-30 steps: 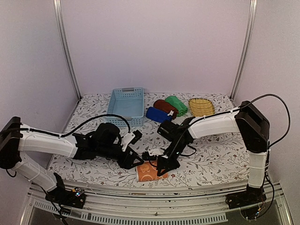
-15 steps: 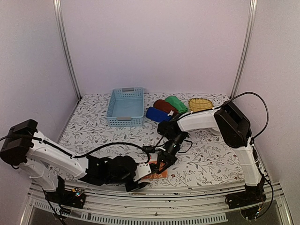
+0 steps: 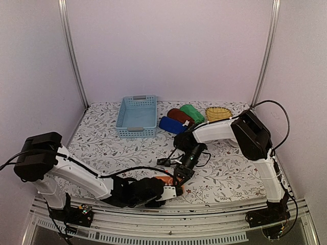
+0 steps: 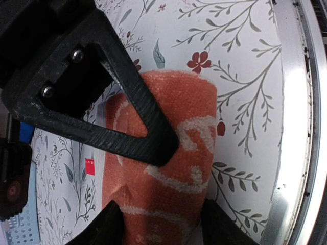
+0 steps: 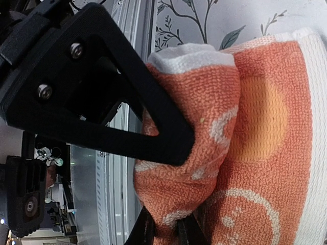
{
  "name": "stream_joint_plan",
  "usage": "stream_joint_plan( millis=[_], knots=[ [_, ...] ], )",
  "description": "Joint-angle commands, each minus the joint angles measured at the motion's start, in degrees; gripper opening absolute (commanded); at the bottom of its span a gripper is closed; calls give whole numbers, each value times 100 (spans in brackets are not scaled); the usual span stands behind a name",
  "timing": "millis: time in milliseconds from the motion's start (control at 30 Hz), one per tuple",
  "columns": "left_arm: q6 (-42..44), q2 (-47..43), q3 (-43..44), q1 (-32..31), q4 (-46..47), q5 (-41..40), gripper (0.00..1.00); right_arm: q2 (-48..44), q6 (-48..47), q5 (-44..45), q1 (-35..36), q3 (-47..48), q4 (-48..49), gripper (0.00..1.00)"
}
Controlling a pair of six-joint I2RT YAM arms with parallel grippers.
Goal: Roll the towels
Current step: Roll the towel at the center of the board.
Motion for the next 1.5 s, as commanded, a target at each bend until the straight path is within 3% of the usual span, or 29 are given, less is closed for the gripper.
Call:
stream_joint_plan(
  millis=[0,200,400,700,967,1167,1333,1467],
  knots=[
    [560,175,138,-264,274,-344,54,479,7,455,-8,-30,-159,10],
    [532,669,406,-291,-68,-569,47,557,-42,319,-87,41,-292,10],
    [119,809,652,-277,-774,-636,25,350,-111,184,-208,34,-419,14],
    [-1084,543,1214,228,-2268,1562,14,-1332,62,519,-860,-316,-27,38],
    [-1624,893,1614,995,-2964,3665,13,-2951,239,826,-1240,-1198,869,38],
    [-2039,1550,2042,1476,-3504,4609,10,-4219,75,777,-1414,-1860,1337,38],
    [-2397,1699,2255,1882,-3693,5292,9,-5061,10,1310,-1339,-2874,2272,40],
    [-2551,1698,2385,2123,-3707,5700,7,-5319,-193,2265,-800,-3538,2814,43]
  ],
)
